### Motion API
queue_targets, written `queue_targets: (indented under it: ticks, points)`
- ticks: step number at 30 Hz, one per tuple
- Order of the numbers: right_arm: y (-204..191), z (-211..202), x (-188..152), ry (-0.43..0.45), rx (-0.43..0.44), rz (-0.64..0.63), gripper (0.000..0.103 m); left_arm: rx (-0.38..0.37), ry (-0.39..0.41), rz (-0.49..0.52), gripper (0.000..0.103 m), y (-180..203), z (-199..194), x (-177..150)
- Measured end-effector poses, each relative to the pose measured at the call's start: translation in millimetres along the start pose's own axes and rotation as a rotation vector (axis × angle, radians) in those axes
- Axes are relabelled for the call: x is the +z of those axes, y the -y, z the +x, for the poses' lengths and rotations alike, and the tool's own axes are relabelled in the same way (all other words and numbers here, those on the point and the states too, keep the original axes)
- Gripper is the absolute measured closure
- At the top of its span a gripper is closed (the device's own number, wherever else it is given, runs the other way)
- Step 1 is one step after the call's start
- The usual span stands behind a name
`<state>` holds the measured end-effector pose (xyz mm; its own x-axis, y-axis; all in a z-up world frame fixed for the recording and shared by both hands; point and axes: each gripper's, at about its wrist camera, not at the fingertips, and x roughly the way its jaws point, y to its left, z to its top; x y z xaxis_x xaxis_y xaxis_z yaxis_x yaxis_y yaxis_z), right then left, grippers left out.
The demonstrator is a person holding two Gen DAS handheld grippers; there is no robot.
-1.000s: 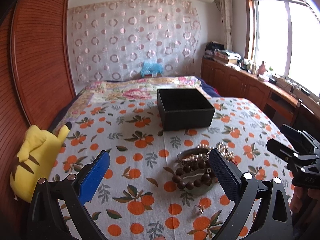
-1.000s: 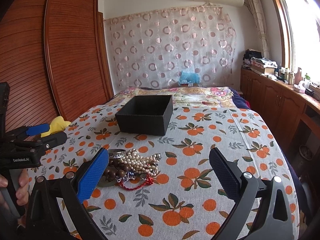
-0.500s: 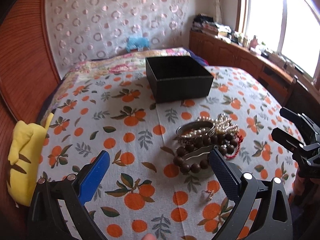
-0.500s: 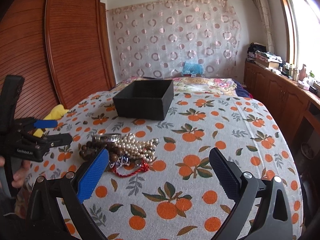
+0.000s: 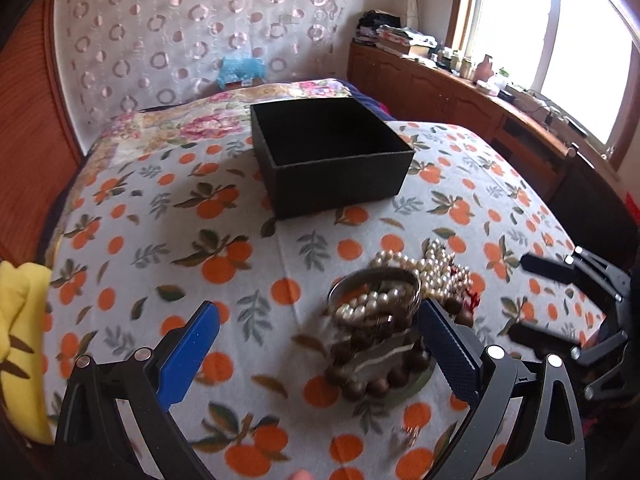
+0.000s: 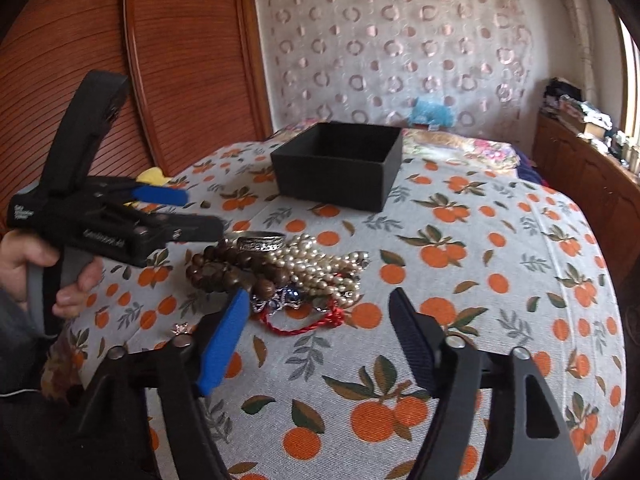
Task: Organize jewelry
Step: 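Close the left tool on the silver bangle while the right tool reaches the pearl necklace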
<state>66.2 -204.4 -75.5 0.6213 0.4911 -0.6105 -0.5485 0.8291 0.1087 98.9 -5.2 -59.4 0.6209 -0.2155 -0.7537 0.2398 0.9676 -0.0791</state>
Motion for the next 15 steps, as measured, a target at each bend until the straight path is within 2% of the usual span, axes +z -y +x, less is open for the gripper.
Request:
queue_targets:
  ticks: [3,7,8,10,15]
  points:
    - [-0.9,5.1,2.2,-0.018,0.017,-0.004,0.039,-0.035,-0.005,-0.006,0.008,2.4,8.2,5.8]
    - [-3.3,10.2,2.8,-0.033,0.028,-0.021,0.039,-0.081,-0.022,-0.009,0.009,8.5,18.9,10.7]
    - [-3.1,11.0,2.8,-0.035,0.028,-0.024,0.039,-0.094,-0.030,-0.013,0.010,9.4,22.6,11.4]
    - [-2.0,11.7,2.9,-0.039,0.028,-0.027,0.039,-0.112,-0.057,-0.026,0.022,9.3,30.9,11.7]
    - [-1.1,12.0,3.4,-0.045,0.028,-0.035,0.039,-0.166,-0.086,-0.065,0.026,8.5,42.9,9.8]
